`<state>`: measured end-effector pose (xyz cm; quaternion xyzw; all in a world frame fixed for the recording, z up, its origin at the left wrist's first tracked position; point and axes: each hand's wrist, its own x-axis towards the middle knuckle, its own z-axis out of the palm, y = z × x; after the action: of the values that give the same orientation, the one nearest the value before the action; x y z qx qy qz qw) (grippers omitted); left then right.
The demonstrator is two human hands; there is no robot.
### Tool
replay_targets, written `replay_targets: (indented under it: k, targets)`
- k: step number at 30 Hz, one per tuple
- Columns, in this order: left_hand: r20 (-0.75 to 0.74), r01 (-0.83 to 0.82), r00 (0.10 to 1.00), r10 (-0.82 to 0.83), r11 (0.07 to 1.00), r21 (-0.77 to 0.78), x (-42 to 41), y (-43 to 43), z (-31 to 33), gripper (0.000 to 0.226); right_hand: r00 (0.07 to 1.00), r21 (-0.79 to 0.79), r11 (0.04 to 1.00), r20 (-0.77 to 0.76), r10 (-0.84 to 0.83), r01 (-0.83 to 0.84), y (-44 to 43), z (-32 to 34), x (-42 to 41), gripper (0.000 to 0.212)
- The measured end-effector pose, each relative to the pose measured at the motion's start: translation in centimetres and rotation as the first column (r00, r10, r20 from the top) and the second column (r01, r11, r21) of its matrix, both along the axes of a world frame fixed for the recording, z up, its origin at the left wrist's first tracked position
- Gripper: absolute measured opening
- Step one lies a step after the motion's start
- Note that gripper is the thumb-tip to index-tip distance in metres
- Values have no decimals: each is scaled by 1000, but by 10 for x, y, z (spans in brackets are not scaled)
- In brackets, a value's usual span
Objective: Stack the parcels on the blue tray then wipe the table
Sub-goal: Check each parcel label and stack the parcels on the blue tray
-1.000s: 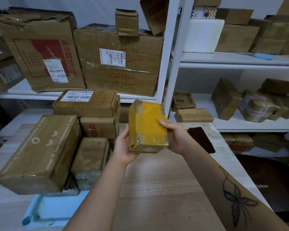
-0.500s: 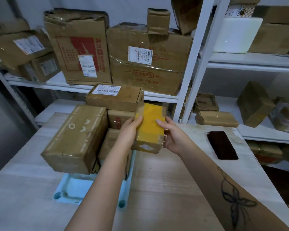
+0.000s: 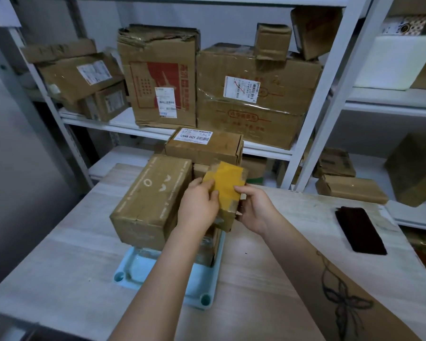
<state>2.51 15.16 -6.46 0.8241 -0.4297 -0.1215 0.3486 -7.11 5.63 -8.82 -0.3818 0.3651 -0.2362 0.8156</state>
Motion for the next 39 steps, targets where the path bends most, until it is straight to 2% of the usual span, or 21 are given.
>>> replay_targets:
  k: [4,9,16,21,26,28,30,32,34,39]
  targets:
    - [251,-12,968,-20,992,123,0,9,0,45,1000,-16,999,0,29,-29,8,0,12,46]
    - [414,-7,907,-70,983,182,5,15,-6,40,1000,-32,999,-20,12,-13,16,-5,27,41]
    - [321,51,938,-129,969,240,10,19,-8,49,997,-54,998,-64,-43,39,21,-9,41,35]
    - [324,53,936,-139,964,261,11,17,-8,52,994,-91,995,-98,-43,34,21,-13,42,35]
    - [331,80,934,-133,982,168,8,11,-3,41,992,-118,993,-127,2,-17,21,-13,34,38]
    - [338,107,932,-134,989,100,1,5,0,37,995,-114,993,-98,3,-15,19,-12,27,41]
    - [325,138,936,-137,990,19,-9,-1,2,37,998,-103,995,-66,-4,-3,16,-10,17,35]
    - [313,182,938,-146,979,-89,-21,-9,3,36,997,-127,992,-82,-16,5,11,-10,8,25]
    - [301,230,938,-171,958,-170,-34,-17,3,35,993,-149,989,-113,-32,15,3,-11,-4,27]
    - [314,293,924,-217,931,-220,-65,-38,-3,33,994,-170,985,-97,-57,40,-13,-9,-40,25]
